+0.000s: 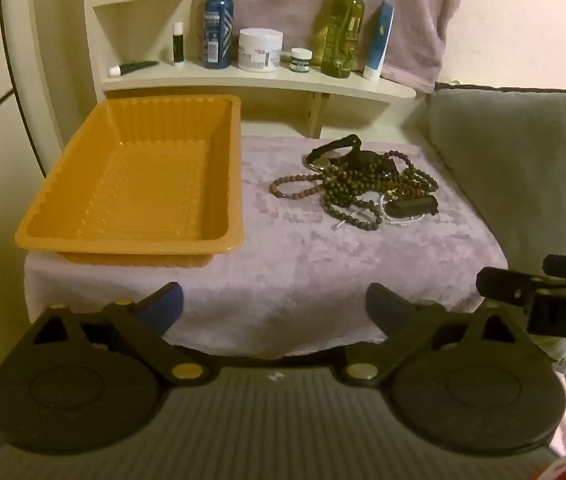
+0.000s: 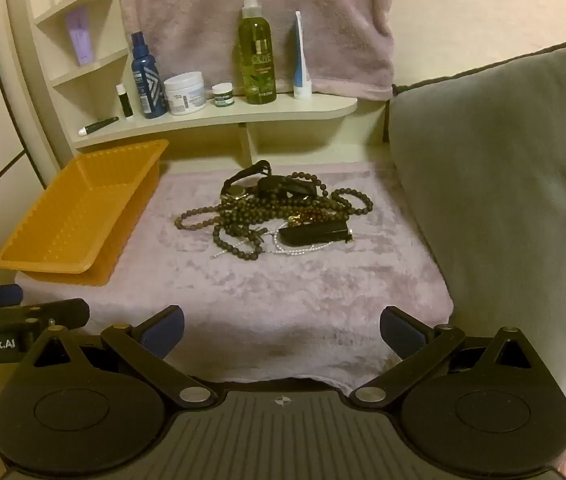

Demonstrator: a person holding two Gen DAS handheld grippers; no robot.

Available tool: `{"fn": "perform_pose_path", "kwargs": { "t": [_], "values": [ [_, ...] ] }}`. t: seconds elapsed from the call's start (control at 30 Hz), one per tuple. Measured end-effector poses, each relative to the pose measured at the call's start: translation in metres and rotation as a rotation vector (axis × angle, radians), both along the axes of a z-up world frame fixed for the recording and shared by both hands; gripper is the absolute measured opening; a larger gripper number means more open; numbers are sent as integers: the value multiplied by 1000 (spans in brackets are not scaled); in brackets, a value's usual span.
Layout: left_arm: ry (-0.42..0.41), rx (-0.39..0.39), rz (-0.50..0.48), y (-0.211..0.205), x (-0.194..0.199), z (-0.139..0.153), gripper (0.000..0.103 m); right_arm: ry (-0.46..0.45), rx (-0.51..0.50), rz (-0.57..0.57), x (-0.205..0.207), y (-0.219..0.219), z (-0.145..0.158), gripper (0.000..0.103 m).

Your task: Organize jewelry

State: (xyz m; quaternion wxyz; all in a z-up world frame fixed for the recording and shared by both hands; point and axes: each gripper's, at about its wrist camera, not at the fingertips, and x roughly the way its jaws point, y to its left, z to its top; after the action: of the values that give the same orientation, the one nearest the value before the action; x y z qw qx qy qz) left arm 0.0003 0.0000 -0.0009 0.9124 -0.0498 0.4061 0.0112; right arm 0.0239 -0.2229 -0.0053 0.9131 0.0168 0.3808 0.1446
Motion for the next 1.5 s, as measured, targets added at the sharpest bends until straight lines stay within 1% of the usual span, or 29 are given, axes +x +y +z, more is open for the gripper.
{"fn": "perform_pose_path", "kwargs": {
  "t": [0.07, 0.13, 0.2, 0.27, 0.43, 1.2, 1.5],
  "values": [
    [11, -7, -4, -2, 0, -1, 94, 1, 2, 1, 0, 0, 0, 103],
    [32, -29, 4, 4, 8, 1, 94, 1, 4, -1, 0, 0, 0, 103],
    [-5, -35, 1, 3, 2, 0, 94, -1, 4, 0, 0, 0, 0, 103],
    [-13, -42, -1, 3, -1, 0, 94, -1, 4, 0, 0, 0, 0, 103],
    [-8, -32, -3, -1, -1, 1, 94, -2, 3, 0, 0, 1, 0, 103],
    [-17, -33, 0, 1, -2, 6, 94, -6, 5, 1, -5, 2, 2, 103],
    [-20, -32, 0, 1, -2, 6, 94, -7, 6, 1, -1, 1, 3, 103]
  ]
}}
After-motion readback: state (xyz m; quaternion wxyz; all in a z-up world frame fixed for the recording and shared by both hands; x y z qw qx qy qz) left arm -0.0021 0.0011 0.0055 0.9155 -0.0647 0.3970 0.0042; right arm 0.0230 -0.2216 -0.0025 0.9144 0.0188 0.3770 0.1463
